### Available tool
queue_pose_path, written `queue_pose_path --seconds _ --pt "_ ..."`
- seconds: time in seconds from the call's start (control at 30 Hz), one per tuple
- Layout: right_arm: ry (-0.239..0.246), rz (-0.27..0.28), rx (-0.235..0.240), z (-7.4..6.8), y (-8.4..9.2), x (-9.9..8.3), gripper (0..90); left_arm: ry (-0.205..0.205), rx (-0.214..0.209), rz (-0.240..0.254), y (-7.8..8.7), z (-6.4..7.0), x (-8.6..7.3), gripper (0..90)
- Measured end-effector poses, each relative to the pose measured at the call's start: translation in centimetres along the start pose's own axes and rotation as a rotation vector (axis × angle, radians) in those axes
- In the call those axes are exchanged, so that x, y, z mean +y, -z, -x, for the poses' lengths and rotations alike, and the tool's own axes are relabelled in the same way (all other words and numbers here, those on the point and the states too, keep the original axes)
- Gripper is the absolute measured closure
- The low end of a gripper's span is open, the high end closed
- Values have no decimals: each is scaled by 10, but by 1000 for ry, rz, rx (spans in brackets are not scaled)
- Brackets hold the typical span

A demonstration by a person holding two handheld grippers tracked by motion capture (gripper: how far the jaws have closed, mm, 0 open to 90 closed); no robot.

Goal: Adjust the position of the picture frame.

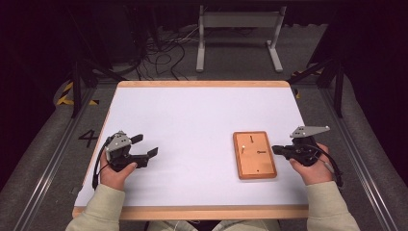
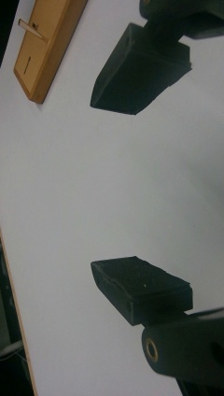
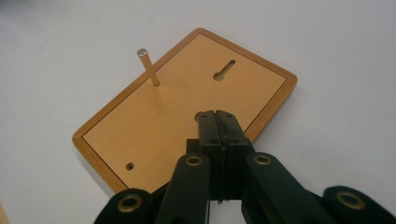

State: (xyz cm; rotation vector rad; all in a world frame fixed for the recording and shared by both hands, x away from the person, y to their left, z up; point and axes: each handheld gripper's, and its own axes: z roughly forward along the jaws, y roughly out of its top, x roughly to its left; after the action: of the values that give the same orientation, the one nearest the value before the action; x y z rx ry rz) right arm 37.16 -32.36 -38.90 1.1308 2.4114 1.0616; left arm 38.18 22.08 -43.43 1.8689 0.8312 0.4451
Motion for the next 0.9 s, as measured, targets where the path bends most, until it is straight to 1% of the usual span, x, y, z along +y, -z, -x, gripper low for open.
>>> queue_pose_path --seconds 0.13,0.2,0.33,0.37,0.6,0.77,0.8,0.83,0.9 --pt "-15 -22 -36 4 -8 -5 874 5 0 0 0 1 0 196" --pt "-28 -37 -46 7 -12 -8 875 1 1 -1 0 0 0 195" --pt "-46 -63 -54 11 -19 -13 900 4 0 -5 -1 0 0 195" --pt "-46 -63 -54 11 -19 -13 900 4 0 -5 -1 0 0 195" --pt "-81 -113 -82 16 -30 -19 900 3 0 -8 -2 1 -1 195" --pt "-98 -128 -92 18 -35 -21 900 2 4 -9 -2 0 -1 195" --pt "-101 -129 -94 19 -35 -21 900 9 0 -12 -2 1 -1 195" --pt "-104 -132 -93 19 -36 -21 900 -2 3 -12 -2 0 -1 195" --pt "-108 -136 -85 20 -39 -22 900 -2 3 -12 -2 0 -1 195"
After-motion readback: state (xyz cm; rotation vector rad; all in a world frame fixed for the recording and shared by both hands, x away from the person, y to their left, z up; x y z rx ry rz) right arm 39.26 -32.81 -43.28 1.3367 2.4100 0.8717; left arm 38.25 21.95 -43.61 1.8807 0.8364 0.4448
